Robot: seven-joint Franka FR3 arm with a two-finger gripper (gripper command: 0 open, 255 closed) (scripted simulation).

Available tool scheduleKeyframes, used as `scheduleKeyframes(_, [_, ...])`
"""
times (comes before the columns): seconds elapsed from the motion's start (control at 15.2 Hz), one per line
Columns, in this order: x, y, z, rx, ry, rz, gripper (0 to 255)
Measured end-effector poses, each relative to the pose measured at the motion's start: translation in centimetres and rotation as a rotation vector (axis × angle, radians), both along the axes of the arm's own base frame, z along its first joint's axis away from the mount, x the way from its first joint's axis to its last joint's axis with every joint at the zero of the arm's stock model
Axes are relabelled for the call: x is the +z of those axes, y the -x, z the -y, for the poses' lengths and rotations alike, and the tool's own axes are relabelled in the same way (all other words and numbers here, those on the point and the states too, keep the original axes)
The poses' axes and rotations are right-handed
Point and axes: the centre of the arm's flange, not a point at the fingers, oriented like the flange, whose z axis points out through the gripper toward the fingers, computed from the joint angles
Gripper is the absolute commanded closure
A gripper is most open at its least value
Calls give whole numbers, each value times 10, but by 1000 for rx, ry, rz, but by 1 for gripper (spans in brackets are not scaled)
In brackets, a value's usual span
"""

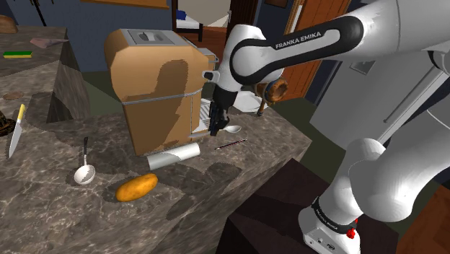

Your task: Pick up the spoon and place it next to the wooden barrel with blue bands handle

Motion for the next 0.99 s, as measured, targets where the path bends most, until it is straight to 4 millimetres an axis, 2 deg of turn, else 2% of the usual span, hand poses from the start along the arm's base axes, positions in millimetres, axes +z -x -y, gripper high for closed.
scheduleKeyframes(0.99, [79, -1, 0, 0, 0, 0, 255])
